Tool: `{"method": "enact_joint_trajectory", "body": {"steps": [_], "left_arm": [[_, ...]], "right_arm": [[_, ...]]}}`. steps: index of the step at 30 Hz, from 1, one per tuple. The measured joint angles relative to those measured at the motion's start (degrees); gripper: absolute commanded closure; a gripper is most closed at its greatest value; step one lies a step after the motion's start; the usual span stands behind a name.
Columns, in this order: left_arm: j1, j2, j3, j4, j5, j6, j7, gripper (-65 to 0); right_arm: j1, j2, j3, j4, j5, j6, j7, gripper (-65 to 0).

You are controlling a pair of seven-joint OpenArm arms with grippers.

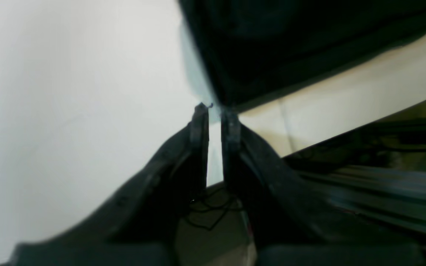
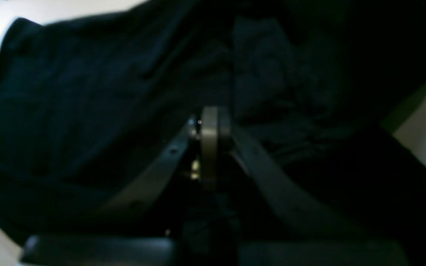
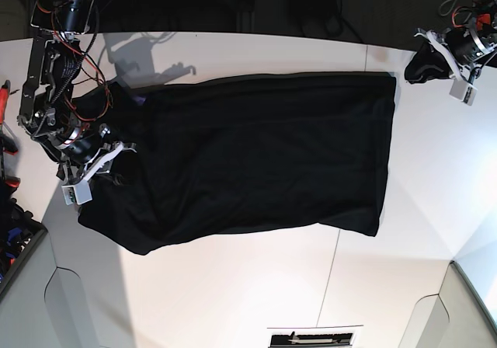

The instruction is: Layout the t-shirt on the table in an organized manner, then fold the t-shirt properly

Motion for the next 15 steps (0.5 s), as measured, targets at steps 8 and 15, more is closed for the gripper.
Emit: {"method": "enact_joint_trajectory", "body": {"steps": [8, 15], "left_arm": [[-8.1, 5.9, 8.8, 2.5, 4.9, 0.0, 0.1, -4.1], [-11.8, 8.8, 18.2, -0.1, 13.4, -0.2, -2.0, -4.1]], "right_arm": [[-0.2, 0.0, 0.0, -5.1, -1.1, 0.0, 0.3, 0.0], [0.4, 0.0, 0.0, -6.3, -4.1, 0.0, 1.1, 0.0]]}}
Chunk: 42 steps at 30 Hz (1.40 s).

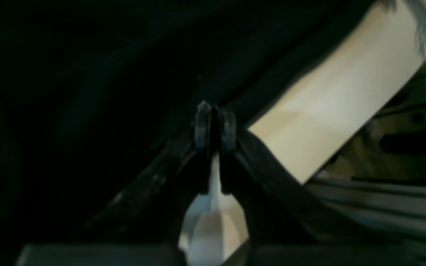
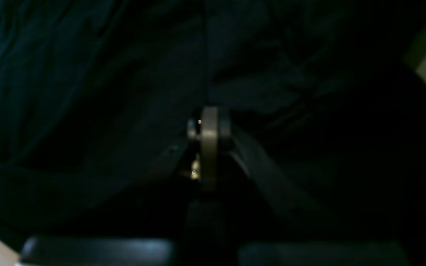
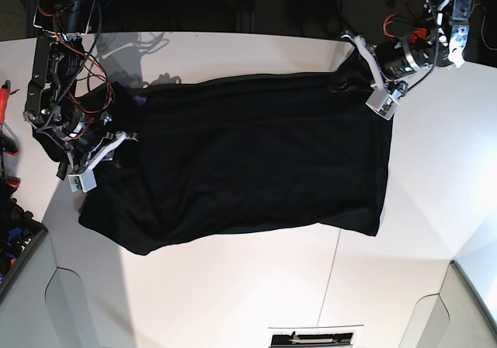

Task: Layout the t-shirt on the table in an organized manner, then fold the t-shirt properly
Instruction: 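Move the left gripper along the shirt edge toward the right gripper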

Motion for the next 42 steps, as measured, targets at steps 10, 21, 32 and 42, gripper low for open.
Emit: {"method": "enact_joint_trajectory", "body": {"steps": [10, 21, 32, 42], "left_arm": [[-0.4, -0.2, 0.3, -3.6, 1.3, -1.2, -3.1, -4.1], [-0.4, -3.6, 0.4, -3.7, 1.2, -1.2, -3.2, -4.1], [-0.2, -7.5, 0.4, -3.8, -5.7, -0.9, 1.0, -4.1], [-0.3, -12.9, 0.4, -4.0, -4.9, -0.7, -0.4, -4.1]], "right_arm": [[0.3, 3.4, -0.1, -0.1, -7.5, -0.2, 8.9, 0.0], [11.6, 10.8, -0.1, -9.9, -4.8, -0.9, 8.2, 0.0], [11.0, 6.6, -0.1, -7.8, 13.2, -0.6, -5.6, 0.0], [7.7, 3.5, -0.1, -6.0, 0.7, -0.9, 7.0, 0.0]]}}
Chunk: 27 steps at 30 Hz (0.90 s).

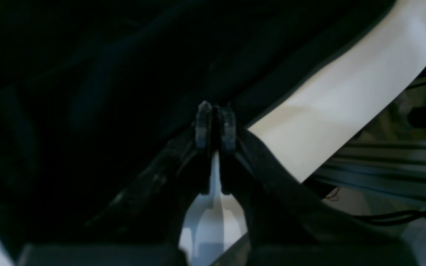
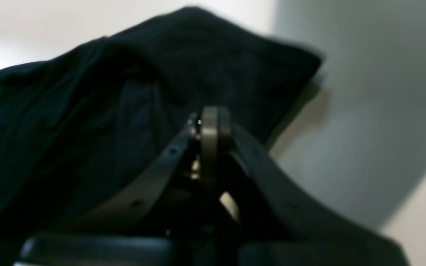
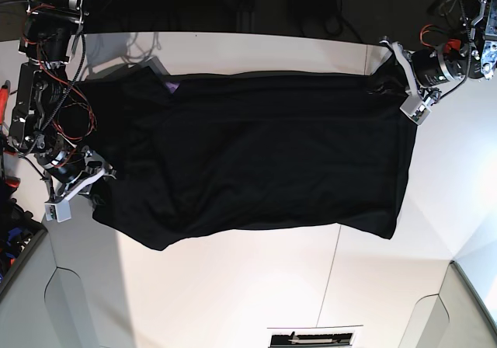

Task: Layout the t-shirt on the table in an organized manner, then fold the t-shirt properly
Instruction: 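Move the left gripper along the shirt edge toward the right gripper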

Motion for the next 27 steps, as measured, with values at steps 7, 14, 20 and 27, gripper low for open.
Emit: {"method": "enact_joint_trajectory", "body": {"steps": [7, 14, 20, 27], "left_arm": [[0.1, 2.5, 0.0, 12.9, -2.8, 1.1, 0.8, -4.1], [-4.7, 12.2, 9.7, 16.5, 4.4, 0.6, 1.1, -4.1], [-12.5, 24.6, 23.3, 5.5, 12.6, 0.6, -0.9, -4.1], [-15.0, 32.6, 27.2, -5.0, 16.2, 0.9, -2.2, -4.1]], "right_arm": [[0.5, 0.0, 0.0, -3.8, -1.0, 0.0, 0.9, 0.0], [1.1, 0.0, 0.0, -5.6, -1.2, 0.0, 3.3, 0.0], [2.5, -0.2, 0.0, -9.0, -3.7, -0.1, 3.7, 0.0], [2.4, -0.4, 0.0, -12.7, -3.4, 0.0, 3.8, 0.0]]}}
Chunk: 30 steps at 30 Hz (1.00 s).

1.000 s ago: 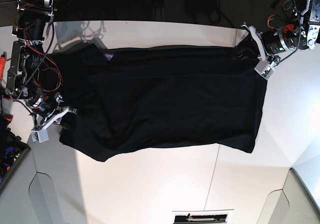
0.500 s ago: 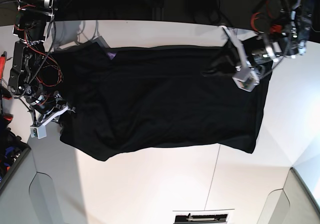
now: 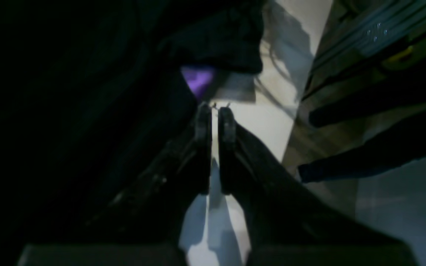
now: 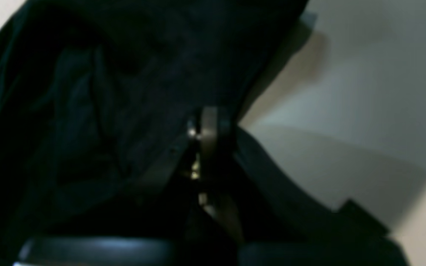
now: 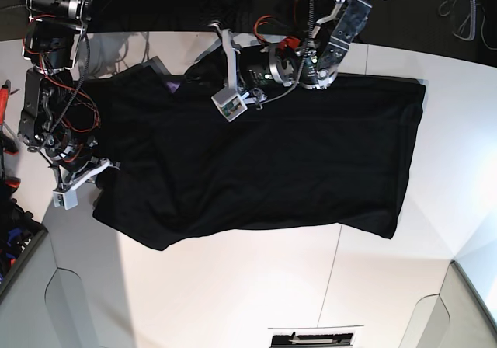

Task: Layout the t-shirt on the table in an organized manner, then fold the t-shirt properly
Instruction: 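Move the left gripper along the shirt edge toward the right gripper, then hold the shirt edge with the left gripper while the right gripper adjusts the corner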

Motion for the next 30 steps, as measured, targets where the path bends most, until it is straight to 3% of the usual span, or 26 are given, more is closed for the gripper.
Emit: {"method": "enact_joint_trajectory", "body": {"steps": [6, 13, 20, 30], "left_arm": [[-0.4, 3.5, 0.1, -4.1, 3.2, 0.0, -1.0, -4.1], [-0.3, 0.6, 0.0, -4.9, 1.9, -0.1, -2.5, -4.1], [0.2, -2.1, 0.1, -4.9, 1.0, -0.9, -3.6, -4.1], [3.1, -2.9, -0.2, -4.3, 1.1, -1.1, -5.2, -4.1]], "right_arm": [[0.1, -0.1, 0.0, -0.4, -1.2, 0.0, 1.8, 0.0], [0.2, -0.1, -0.1, -1.3, -2.9, 0.0, 4.3, 0.0], [1.5, 0.2, -0.6, -5.4, -8.4, 0.7, 10.9, 0.0], [9.6, 4.0, -0.6, -12.6, -13.9, -0.9, 12.6, 0.0]]}}
